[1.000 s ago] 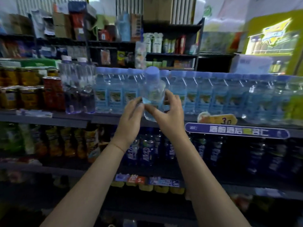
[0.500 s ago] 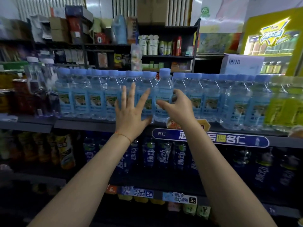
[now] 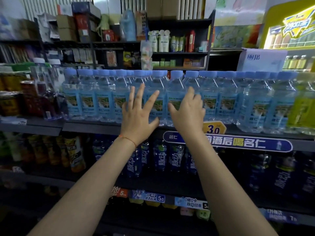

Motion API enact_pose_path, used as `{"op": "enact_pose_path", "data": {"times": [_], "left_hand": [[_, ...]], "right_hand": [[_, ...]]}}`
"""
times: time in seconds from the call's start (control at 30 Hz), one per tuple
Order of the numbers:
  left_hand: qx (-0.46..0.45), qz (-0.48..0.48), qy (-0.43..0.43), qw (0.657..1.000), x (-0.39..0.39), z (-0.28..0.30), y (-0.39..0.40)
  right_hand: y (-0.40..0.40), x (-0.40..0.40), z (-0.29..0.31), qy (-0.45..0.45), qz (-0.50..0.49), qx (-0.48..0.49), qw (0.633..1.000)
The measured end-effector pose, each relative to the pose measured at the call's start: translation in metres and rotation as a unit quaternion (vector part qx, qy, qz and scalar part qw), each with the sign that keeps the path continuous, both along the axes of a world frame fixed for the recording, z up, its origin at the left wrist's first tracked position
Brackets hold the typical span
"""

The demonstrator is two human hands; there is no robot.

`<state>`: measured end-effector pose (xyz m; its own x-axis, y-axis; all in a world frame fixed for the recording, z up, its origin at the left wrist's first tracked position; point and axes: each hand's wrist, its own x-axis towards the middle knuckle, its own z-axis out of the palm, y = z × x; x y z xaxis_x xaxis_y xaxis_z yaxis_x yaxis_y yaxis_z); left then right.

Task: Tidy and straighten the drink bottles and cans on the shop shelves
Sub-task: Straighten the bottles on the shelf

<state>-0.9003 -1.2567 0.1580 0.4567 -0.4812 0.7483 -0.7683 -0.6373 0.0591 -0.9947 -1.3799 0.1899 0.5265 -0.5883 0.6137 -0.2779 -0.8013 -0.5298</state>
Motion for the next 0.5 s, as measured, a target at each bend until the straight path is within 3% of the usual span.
{"op": "enact_pose_path", "data": {"times": [0.07,0.13,0.17,0.27,0.33,0.5], "left_hand": [[-0.043,-0.029,0.009,0.999,0.000,-0.001,0.017],[-0.087,-0.043,0.011,0.995,0.003,-0.008,0.043],[-0.097,-0.043,0.013,0.994,0.006,-0.014,0.058],[-0.080,-0.022,0.052,0.995,0.019,-0.035,0.116],[-0.068,0.001,0.130,0.989,0.030,-0.048,0.165],[-0.030,0.091,0.344,0.934,0.075,-0.088,0.316]], "right_hand": [[0.022,0.001,-0.008,-0.125,-0.036,-0.086,0.988],[0.050,0.008,-0.017,-0.247,0.034,-0.117,0.961],[0.065,0.013,-0.022,-0.259,0.097,-0.115,0.954],[0.113,0.035,-0.041,-0.141,0.257,-0.047,0.955],[0.150,0.058,-0.060,-0.028,0.334,-0.001,0.942],[0.277,0.122,-0.109,0.111,0.448,0.077,0.884]]}}
